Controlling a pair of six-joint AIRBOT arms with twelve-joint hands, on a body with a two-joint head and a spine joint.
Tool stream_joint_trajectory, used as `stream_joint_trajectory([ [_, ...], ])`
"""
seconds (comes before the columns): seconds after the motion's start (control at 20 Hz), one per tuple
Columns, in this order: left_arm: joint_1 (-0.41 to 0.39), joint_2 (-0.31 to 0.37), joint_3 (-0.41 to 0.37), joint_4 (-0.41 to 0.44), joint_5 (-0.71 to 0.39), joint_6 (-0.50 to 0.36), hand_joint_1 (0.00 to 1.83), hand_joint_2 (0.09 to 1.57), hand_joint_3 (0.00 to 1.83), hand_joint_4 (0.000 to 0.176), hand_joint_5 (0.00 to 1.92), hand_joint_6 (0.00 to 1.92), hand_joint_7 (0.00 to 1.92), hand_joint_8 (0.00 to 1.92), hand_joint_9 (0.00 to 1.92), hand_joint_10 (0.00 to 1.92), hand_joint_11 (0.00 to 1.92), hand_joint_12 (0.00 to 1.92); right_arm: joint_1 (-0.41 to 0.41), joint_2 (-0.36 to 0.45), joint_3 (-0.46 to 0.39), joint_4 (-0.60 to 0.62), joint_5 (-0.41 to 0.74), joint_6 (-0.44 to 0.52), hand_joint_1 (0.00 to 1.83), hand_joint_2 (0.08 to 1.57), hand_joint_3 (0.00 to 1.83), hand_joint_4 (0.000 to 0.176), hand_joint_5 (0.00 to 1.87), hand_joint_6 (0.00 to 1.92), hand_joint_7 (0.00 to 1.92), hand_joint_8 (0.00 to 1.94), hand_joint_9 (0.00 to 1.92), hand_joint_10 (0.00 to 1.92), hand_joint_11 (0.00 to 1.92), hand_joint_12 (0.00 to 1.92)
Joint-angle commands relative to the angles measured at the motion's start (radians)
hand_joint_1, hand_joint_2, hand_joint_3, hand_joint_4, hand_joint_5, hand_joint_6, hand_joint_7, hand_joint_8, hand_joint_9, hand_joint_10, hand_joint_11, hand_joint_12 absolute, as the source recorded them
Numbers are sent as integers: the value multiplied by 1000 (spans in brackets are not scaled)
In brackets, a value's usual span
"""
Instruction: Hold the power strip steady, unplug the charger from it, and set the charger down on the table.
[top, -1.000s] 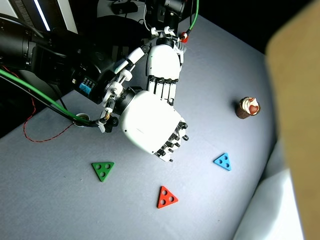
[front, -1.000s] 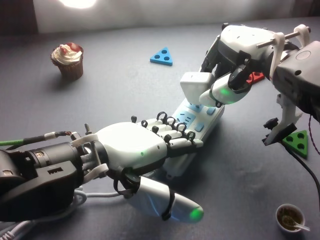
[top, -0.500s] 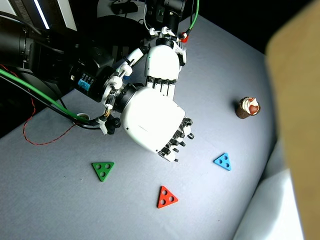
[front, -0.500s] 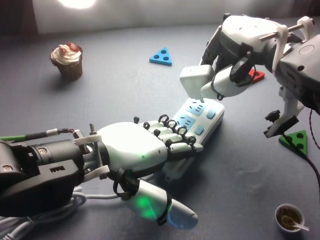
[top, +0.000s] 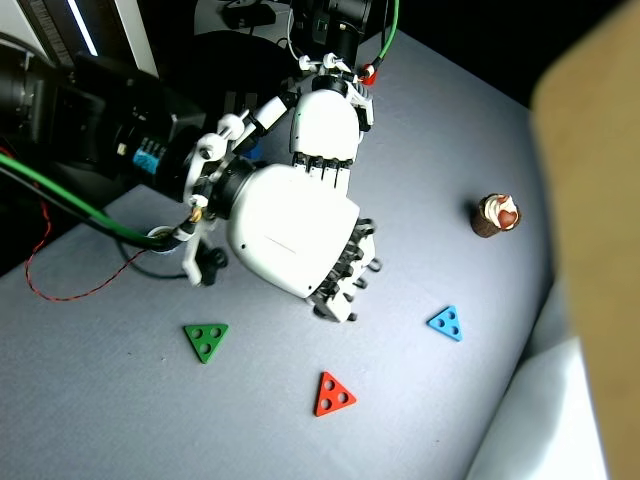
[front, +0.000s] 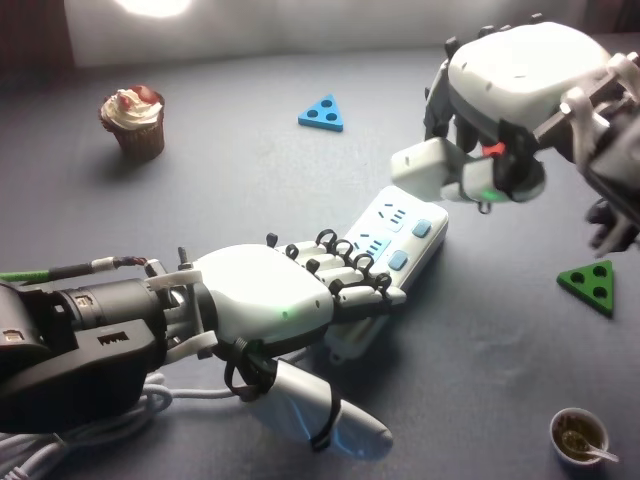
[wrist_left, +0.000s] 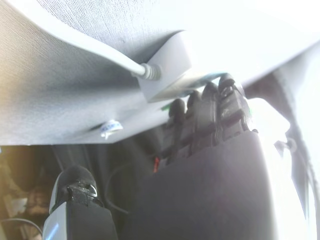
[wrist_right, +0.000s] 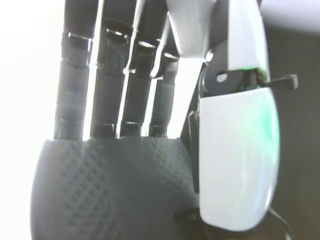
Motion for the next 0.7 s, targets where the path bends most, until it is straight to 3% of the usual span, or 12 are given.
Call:
stream_joint_trajectory([
  [0.0, 7, 3, -4, -4, 28, -10, 106, 938, 2, 0, 104, 0, 90, 0, 48, 0, 0, 61, 1, 23, -8, -111, 47, -7, 1261, 1018, 1, 25, 1162, 731, 1306, 356, 1280, 0, 883, 912],
  [0.15, -2, 15, -8, -1, 30, -10, 113, 942, 2, 0, 107, 1, 88, 1, 46, 2, 4, 53, -11, 76, -38, -319, -43, -36, 1261, 1020, 0, 27, 1152, 736, 1306, 371, 1283, 1, 887, 895],
  [0.3, -10, 22, -12, -1, 34, -10, 107, 939, 1, 0, 97, 0, 74, 0, 35, 0, 1, 47, -13, 107, -52, -420, -123, -46, 1259, 1025, 0, 26, 1153, 748, 1264, 433, 1254, 0, 890, 840],
  [0.5, -25, 26, -13, -1, 41, -10, 104, 941, 1, 0, 99, 1, 83, 4, 46, 4, 3, 47, -35, 118, -58, -481, -183, -68, 1257, 1033, 0, 19, 1124, 804, 1256, 443, 1252, 1, 920, 808],
  [0.65, -31, 28, -14, -1, 47, -10, 107, 938, 0, 0, 105, 2, 91, 5, 50, 5, 5, 44, -55, 111, -62, -519, -192, -73, 1257, 1043, 0, 0, 1102, 872, 1224, 469, 1202, 0, 940, 679],
])
